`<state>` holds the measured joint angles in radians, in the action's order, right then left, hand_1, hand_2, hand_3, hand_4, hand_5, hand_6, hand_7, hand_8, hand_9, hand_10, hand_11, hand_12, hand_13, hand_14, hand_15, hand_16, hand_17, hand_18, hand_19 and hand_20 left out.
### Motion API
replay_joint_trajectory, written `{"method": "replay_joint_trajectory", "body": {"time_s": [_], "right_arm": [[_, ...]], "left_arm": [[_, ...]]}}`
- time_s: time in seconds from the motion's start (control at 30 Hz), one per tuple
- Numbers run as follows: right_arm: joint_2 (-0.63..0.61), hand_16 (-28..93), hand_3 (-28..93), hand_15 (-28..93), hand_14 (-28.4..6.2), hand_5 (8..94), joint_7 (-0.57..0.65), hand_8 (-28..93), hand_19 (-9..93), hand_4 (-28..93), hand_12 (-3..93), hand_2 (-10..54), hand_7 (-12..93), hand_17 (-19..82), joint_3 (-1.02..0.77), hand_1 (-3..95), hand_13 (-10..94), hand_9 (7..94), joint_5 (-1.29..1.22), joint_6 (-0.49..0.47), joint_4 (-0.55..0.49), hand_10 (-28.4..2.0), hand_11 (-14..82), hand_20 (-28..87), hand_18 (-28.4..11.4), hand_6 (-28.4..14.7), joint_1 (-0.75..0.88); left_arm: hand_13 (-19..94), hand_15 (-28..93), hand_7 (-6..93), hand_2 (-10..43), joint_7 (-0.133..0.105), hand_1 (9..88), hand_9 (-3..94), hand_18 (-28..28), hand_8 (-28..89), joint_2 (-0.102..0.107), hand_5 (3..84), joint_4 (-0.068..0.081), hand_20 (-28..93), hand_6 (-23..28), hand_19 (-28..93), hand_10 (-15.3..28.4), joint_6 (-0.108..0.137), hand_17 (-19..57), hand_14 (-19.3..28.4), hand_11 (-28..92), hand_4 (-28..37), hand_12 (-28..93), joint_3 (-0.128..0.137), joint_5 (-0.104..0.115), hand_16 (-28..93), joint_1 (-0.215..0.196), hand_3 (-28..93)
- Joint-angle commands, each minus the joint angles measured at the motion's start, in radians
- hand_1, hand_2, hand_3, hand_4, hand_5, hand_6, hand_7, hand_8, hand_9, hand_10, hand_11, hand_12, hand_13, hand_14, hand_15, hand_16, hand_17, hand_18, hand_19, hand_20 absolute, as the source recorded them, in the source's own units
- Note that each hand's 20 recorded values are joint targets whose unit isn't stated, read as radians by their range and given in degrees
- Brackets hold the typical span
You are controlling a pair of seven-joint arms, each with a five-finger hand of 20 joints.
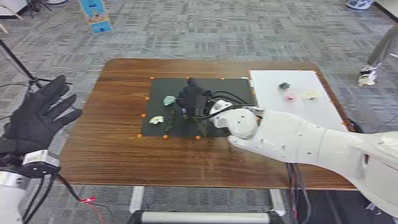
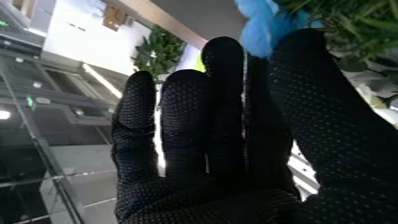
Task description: Arrange flowers
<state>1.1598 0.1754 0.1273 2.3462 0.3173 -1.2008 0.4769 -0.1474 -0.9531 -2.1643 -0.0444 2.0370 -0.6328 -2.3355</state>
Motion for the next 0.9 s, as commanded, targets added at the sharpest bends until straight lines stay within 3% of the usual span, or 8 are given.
{"method": "replay_joint_trajectory", "body": {"time_s": [0.03, 0.5, 0.77, 0.83, 0.9], "right_arm": [[-0.007, 42, 75, 75, -7.7, 61.8, 0.002, -7, 69, -28, 53.1, -9.5, 43, 22, -0.012, 42.9, 52, 61.2, 0.021, -0.027, -0.012, -7.3, 39.5, 51, -16.3, 5.7, -0.015], [-0.032, 42, 80, 76, -8.1, 60.5, 0.000, -7, 69, -28, 42.9, -9.5, 37, 21, -0.069, 37.3, 50, 56.9, 0.029, -0.050, -0.060, -8.9, 48.7, 51, -16.6, 5.3, -0.042], [-0.151, 42, 83, 76, -8.4, 59.7, -0.019, -14, 69, -28, 39.4, -9.5, 35, 20, -0.181, 35.6, 49, 55.7, -0.017, -0.165, -0.216, -9.3, 50.4, 51, -16.8, 5.3, -0.036], [-0.204, 42, 83, 76, -8.4, 59.5, -0.003, -17, 69, -28, 38.6, -9.5, 35, 20, -0.225, 34.8, 49, 55.5, -0.040, -0.192, -0.274, -9.4, 50.7, 51, -16.8, 5.3, -0.013], [-0.232, 42, 83, 76, -8.5, 59.0, -0.022, -18, 69, -28, 38.3, -9.5, 35, 19, -0.289, 34.2, 49, 55.4, -0.012, -0.178, -0.268, -9.4, 50.8, 51, -17.1, 5.2, 0.026]], "left_arm": [[13, 8, 14.6, -9.0, 0.004, 30.2, 16.5, 21.1, -9, -0.004, 22.3, -0.007, 6, 1.6, 36, 8.3, -0.007, -12.7, 12.9, 9, -28.3, 18, 0.005, -0.003, 5, -0.004, 50], [13, 9, 14.8, -8.9, -0.001, 30.3, 16.5, 21.2, -9, -0.008, 22.4, -0.011, 6, 1.7, 37, 8.4, 0.001, -12.7, 12.9, 9, -28.3, 18, 0.010, -0.002, 4, -0.017, 50], [13, 9, 14.9, -8.8, -0.010, 30.1, 16.5, 21.2, -9, -0.017, 22.5, -0.018, 6, 1.7, 37, 8.4, 0.007, -12.7, 13.0, 9, -28.3, 18, 0.013, -0.002, 4, -0.036, 51], [13, 9, 15.0, -8.7, -0.014, 30.5, 16.5, 21.2, -9, -0.029, 22.5, -0.027, 6, 1.7, 37, 8.4, -0.004, -12.7, 13.0, 9, -28.3, 18, 0.024, -0.003, 4, -0.052, 50], [13, 9, 15.0, -8.8, -0.011, 30.2, 16.5, 21.2, -9, -0.033, 22.5, -0.023, 6, 1.7, 37, 8.4, -0.005, -12.7, 13.0, 9, -28.3, 18, 0.022, -0.005, 4, -0.047, 51]]}}
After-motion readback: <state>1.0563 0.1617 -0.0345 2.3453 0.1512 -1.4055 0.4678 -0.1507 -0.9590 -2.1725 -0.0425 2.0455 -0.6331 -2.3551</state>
